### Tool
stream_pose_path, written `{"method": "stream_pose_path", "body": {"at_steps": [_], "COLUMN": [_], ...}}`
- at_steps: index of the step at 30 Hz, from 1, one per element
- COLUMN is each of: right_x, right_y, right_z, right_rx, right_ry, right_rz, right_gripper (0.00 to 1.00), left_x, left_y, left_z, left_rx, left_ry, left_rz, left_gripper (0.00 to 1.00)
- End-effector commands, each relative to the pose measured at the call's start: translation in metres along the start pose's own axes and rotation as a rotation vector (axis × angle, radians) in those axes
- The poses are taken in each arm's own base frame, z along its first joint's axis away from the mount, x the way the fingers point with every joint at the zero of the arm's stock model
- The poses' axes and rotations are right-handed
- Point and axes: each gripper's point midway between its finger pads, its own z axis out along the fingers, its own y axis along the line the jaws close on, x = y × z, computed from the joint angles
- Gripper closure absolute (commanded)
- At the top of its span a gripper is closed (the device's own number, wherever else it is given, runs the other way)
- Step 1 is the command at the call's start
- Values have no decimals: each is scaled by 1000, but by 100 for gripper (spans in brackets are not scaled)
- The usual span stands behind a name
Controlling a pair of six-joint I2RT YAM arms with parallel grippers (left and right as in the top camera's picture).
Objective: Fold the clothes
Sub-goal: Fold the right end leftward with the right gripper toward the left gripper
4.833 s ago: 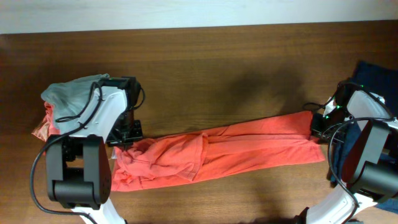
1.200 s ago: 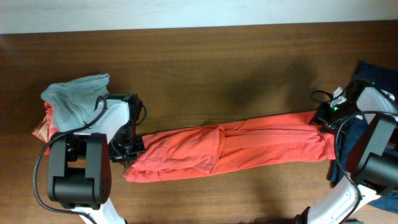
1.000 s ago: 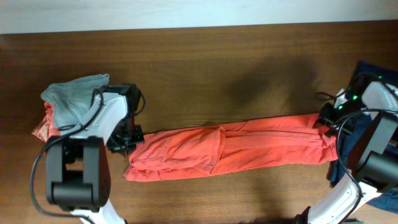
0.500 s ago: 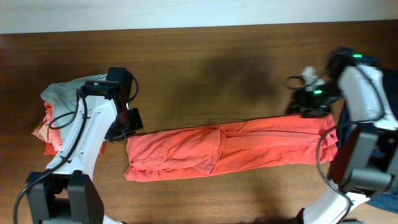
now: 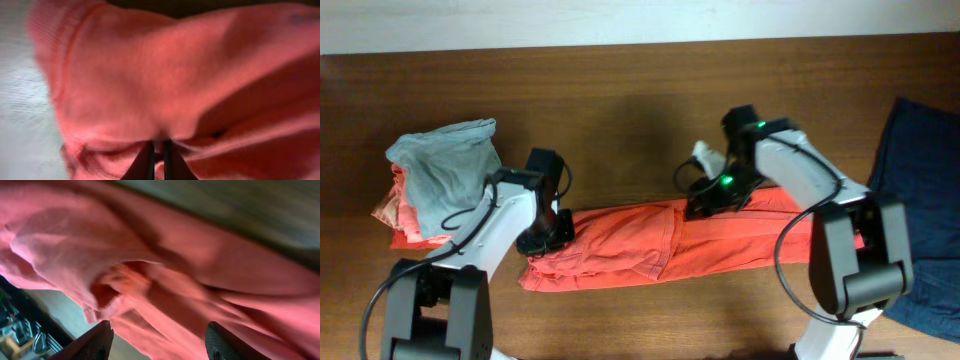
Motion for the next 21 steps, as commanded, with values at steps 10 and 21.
{"method": "stream_pose_path", "body": {"at_steps": [10,21], "right_x": [12,13], "right_y": [33,46], "right_z": [19,18], "right_rx": [-60,-127], "right_ry": [61,60], "right_rz": [-2,-37], "right_gripper": [37,42], "left_x": [7,5], "left_y": [1,0], "left_z": [26,26], "left_rx": [19,22], "left_ry": [-20,-27], "left_rz": [24,24], "left_gripper": [91,91]}}
